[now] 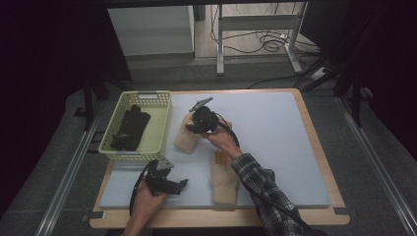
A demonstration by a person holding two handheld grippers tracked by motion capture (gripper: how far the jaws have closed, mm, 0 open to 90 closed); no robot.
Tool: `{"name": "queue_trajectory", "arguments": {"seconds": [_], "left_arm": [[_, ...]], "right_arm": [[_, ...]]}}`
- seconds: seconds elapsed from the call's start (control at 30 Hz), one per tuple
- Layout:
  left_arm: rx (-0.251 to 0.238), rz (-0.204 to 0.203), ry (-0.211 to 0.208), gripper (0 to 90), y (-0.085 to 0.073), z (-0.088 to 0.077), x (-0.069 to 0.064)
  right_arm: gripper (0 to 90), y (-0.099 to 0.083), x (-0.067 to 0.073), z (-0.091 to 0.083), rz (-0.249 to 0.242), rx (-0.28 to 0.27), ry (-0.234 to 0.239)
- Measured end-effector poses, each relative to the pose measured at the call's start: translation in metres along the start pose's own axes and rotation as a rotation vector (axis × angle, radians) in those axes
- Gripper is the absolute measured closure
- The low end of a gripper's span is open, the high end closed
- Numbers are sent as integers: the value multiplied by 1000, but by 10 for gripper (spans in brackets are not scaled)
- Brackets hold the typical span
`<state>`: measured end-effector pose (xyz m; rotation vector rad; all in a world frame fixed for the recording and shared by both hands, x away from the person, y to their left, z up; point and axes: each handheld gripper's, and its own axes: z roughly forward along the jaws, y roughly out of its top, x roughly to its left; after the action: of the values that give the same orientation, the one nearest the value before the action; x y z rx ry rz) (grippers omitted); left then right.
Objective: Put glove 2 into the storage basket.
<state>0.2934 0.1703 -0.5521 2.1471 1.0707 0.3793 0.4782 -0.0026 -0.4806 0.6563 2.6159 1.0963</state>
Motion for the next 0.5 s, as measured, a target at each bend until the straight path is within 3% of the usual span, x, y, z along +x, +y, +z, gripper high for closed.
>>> {"name": "queue_trajectory", "arguments": {"seconds": [0.27, 0.5], "left_arm": [[1, 3, 0, 24, 0, 0, 0], [2, 5, 0, 23, 0, 0, 0]], "right_arm": [[625, -3, 14, -48, -46, -33, 80], [625, -29, 27, -100, -69, -58, 139]]}}
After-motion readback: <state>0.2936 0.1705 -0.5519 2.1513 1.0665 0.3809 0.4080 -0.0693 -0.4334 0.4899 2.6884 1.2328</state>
